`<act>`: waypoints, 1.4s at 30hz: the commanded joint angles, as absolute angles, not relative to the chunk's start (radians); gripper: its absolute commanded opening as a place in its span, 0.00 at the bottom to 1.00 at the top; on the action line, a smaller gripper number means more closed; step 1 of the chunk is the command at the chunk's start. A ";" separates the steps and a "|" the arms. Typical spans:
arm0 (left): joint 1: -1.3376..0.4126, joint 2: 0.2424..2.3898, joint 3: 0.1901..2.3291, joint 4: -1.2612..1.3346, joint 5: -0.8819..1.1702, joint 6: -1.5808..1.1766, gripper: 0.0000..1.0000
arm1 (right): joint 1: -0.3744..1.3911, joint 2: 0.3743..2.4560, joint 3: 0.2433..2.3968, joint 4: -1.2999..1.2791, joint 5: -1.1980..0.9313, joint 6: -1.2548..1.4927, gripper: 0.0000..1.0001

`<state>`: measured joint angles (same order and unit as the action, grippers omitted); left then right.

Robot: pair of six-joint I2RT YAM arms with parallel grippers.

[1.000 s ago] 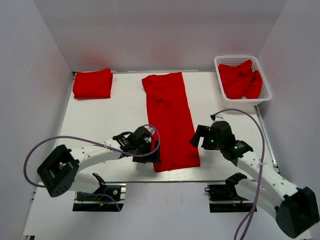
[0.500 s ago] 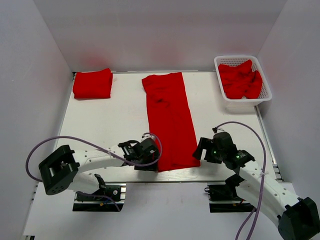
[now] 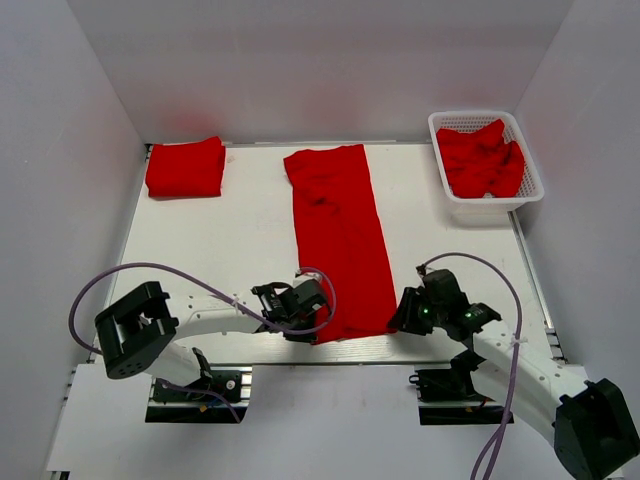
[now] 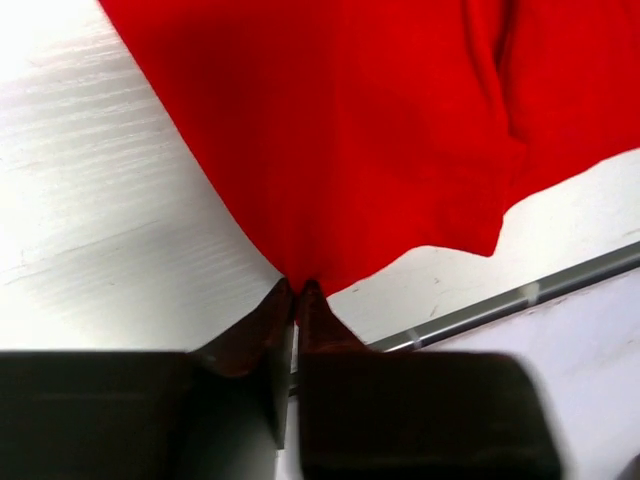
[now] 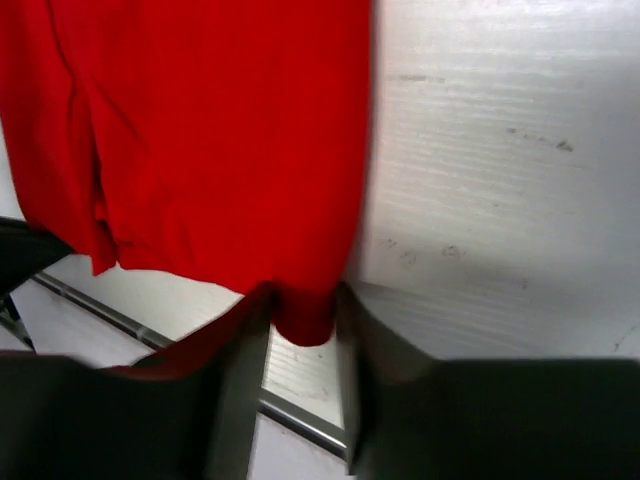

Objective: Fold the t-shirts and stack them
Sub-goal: Grab the bottom of the folded rectangular tshirt with both arms, then fold the folded rectangular tshirt in 1/3 of the way

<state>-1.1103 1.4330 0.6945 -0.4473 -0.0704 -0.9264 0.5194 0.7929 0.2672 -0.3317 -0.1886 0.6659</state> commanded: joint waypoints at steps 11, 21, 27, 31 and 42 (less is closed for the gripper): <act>-1.129 1.381 0.689 -0.373 -0.066 -0.894 0.00 | 0.540 0.741 0.302 -0.373 -0.247 0.640 0.00; -1.098 1.315 0.816 -0.551 -0.277 -0.884 0.00 | 0.532 0.816 0.466 -0.295 -0.138 0.578 0.00; -1.063 1.354 0.934 -0.610 -0.386 -0.850 0.00 | 0.529 0.977 0.575 -0.201 -0.124 0.542 0.00; -1.003 1.425 1.038 -0.688 -0.474 -0.850 0.00 | 0.529 1.051 0.662 -0.187 -0.049 0.523 0.00; -0.815 1.569 1.262 -0.631 -0.476 -0.672 0.00 | 0.506 1.287 0.885 -0.172 0.146 0.482 0.00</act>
